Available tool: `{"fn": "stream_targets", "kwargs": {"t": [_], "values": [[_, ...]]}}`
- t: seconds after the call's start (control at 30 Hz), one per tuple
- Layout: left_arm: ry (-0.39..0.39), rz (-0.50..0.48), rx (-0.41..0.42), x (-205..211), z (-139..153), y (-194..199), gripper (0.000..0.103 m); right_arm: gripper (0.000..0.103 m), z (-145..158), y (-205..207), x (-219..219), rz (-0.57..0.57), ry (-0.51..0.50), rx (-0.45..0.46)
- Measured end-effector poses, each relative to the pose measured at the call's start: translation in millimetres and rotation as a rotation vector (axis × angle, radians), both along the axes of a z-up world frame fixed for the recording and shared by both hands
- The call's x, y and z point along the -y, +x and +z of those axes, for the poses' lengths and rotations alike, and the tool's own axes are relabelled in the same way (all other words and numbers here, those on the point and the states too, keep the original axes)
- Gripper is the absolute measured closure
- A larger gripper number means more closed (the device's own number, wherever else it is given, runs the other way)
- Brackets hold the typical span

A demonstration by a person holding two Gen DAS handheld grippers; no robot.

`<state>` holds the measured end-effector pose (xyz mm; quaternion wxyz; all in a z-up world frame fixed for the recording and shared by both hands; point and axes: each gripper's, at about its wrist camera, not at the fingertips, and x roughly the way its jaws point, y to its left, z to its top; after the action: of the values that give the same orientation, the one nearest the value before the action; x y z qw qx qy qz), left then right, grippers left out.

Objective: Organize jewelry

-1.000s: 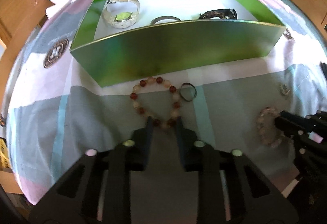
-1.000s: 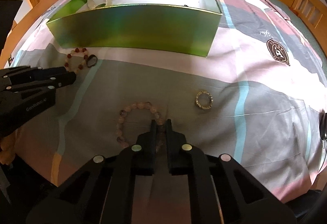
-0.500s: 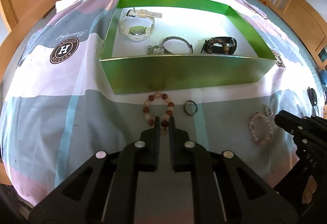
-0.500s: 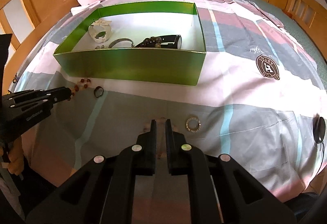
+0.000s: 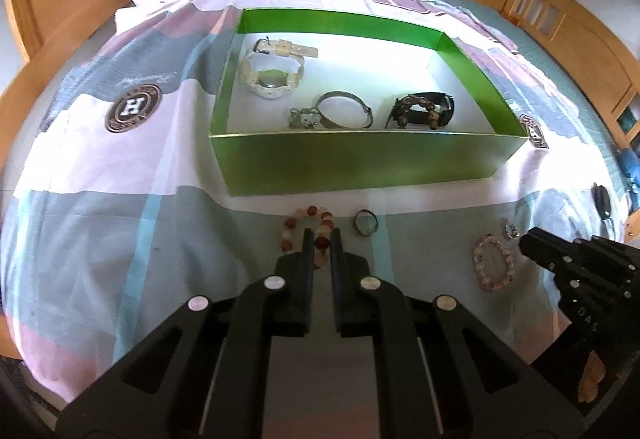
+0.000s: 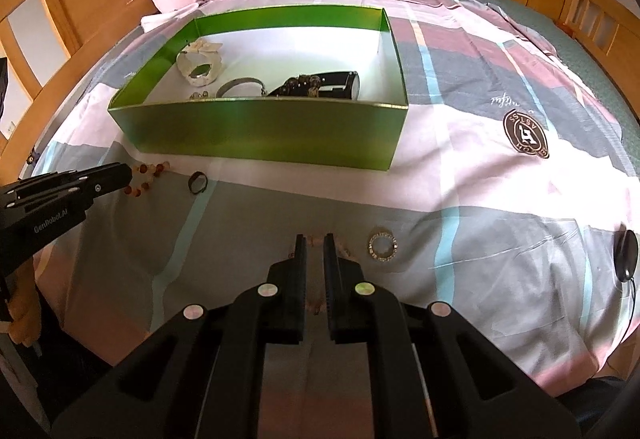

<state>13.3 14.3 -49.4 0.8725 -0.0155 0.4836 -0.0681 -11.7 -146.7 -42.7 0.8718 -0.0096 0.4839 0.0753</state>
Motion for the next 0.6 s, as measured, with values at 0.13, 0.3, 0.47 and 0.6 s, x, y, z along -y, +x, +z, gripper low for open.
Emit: {"fn": "stream_targets", "kwargs": {"t": [0.13,0.3,0.47,0.6], "values": [[0.031,0.014,0.013,6,8,-6,0.095,0.094,11,3,-3,0.006,0.002,0.026],[0.030,0.030,0.015,7,14,-11,0.095,0.094,28,3,-1,0.005,0.017,0.057],[0.033,0.028,0.050,11,34,-15,0.095,0.094,50,5,3,0.012,0.035,0.096],[0.034,0.025,0.074,15,49,-13,0.095,0.094,59,8,6,0.011,0.035,0.114]]}}
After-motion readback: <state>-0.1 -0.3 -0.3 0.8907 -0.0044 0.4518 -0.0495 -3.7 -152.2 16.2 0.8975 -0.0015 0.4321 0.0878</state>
